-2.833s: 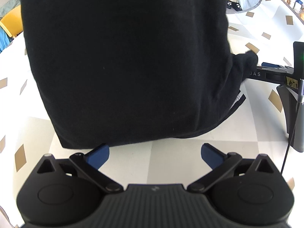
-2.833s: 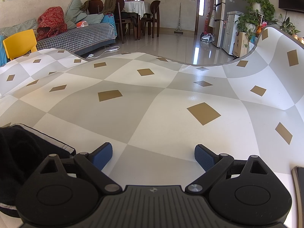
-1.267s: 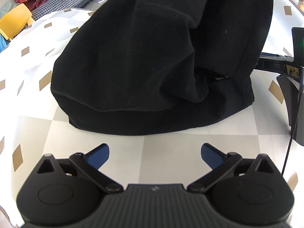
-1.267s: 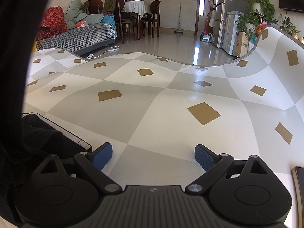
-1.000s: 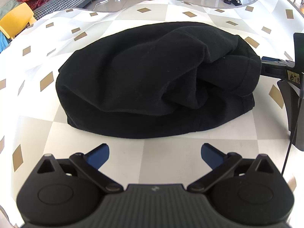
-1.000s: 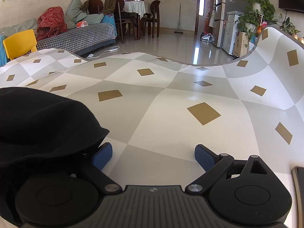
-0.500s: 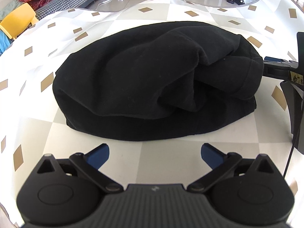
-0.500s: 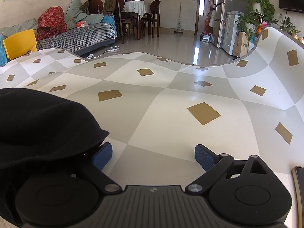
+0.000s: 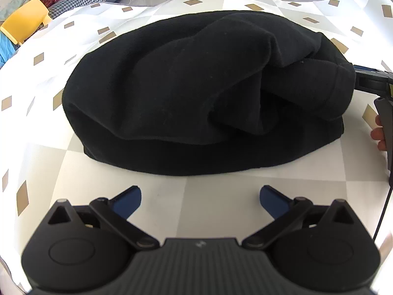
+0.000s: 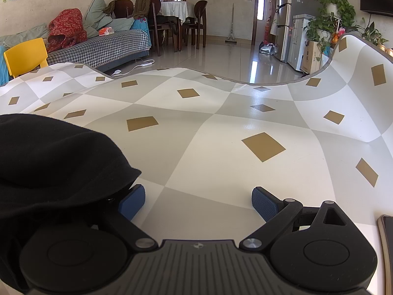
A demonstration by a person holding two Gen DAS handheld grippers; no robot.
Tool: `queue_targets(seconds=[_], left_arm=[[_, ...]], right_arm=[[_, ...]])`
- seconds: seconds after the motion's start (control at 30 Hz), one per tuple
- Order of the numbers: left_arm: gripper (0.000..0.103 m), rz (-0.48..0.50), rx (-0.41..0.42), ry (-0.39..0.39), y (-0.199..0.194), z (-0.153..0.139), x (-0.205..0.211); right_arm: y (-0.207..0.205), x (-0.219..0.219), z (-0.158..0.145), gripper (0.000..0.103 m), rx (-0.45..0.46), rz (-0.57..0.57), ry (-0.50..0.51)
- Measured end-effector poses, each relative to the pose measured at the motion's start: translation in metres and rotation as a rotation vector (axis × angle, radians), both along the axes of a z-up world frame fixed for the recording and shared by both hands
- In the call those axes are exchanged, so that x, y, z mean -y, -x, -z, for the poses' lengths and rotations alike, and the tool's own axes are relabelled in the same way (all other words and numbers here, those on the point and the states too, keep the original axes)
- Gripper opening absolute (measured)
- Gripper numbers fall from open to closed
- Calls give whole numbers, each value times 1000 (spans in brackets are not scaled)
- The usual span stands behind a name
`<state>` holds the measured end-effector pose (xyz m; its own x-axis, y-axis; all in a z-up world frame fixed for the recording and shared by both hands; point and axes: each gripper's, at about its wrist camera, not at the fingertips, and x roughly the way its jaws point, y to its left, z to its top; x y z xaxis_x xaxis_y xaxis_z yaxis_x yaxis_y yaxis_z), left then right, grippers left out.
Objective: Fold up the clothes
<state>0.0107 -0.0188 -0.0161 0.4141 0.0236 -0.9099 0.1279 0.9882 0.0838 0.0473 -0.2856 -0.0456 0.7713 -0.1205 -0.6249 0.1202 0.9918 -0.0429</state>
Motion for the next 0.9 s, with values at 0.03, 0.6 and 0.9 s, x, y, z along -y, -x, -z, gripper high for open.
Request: queue_targets(seconds=[0.03, 0.6, 0.9], left_arm=[[103, -1, -2, -1, 0, 1, 0], [103, -27, -27, 12, -2, 7, -8], [103, -45, -33, 46, -1, 11, -16]], right_arm=[[0, 0, 0, 94, 0, 2, 0], [34, -13, -10, 94, -111, -4, -15], [54, -26, -18, 94, -222, 45, -33]])
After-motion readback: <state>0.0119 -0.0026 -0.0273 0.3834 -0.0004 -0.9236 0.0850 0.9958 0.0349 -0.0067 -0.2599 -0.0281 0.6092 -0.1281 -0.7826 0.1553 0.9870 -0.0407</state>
